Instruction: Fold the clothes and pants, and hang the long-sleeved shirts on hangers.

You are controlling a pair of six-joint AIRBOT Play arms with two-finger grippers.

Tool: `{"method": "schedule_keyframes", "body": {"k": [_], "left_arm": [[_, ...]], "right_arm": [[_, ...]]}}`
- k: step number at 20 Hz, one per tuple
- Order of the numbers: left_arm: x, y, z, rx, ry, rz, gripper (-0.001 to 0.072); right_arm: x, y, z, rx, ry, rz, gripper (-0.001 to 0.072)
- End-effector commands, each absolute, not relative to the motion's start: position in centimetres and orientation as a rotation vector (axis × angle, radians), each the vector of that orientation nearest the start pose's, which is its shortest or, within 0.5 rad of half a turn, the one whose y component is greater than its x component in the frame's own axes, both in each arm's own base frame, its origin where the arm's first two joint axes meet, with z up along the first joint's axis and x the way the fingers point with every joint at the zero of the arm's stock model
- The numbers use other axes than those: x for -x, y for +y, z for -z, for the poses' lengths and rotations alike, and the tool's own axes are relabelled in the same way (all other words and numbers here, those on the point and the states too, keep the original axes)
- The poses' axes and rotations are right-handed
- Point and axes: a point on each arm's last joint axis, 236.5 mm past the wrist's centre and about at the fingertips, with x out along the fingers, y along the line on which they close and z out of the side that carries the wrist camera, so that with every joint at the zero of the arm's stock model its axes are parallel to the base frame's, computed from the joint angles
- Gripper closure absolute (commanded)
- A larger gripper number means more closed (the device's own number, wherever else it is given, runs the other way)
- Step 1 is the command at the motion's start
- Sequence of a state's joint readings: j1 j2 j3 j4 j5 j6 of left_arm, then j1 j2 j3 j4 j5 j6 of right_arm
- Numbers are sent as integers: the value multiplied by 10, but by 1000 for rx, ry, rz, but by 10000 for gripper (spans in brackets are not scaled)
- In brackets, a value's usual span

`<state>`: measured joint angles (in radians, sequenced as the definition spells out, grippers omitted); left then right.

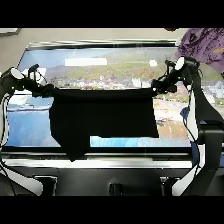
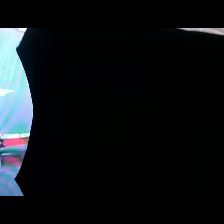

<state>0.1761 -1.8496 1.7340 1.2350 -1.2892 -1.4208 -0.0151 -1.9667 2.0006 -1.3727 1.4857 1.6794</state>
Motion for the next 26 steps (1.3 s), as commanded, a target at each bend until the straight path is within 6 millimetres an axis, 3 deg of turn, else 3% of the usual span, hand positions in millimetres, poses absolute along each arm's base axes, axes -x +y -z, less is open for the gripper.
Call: {"method": "schedule_keyframes", "body": {"k": [1,4,13,14,15,17,18,19,21,23,26], "left_arm": [[-475,10,55,299,1469,179,688],[-475,10,59,300,1474,178,688],[-471,9,85,316,1528,179,685],[-471,8,88,319,1535,182,684],[-472,8,91,319,1532,181,667],[-480,10,89,325,1500,163,371],[-484,12,85,329,1488,156,168],[-487,14,77,325,1475,157,65],[-496,25,46,317,1423,152,57],[-495,47,5,328,1359,121,58],[-459,91,-34,458,1310,26,57]], "right_arm": [[-488,43,38,-265,1559,-67,676],[-475,48,50,-280,1634,-83,676],[-464,49,75,-294,1722,-71,674],[-463,49,76,-294,1725,-70,652],[-463,49,76,-293,1724,-70,571],[-463,49,76,-296,1725,-68,369],[-462,49,75,-305,1728,-59,233],[-461,49,72,-305,1729,-59,163],[-462,47,55,-281,1700,-80,162],[-465,35,25,-175,1623,-112,162],[-466,17,-24,-263,1496,-173,166]]}}
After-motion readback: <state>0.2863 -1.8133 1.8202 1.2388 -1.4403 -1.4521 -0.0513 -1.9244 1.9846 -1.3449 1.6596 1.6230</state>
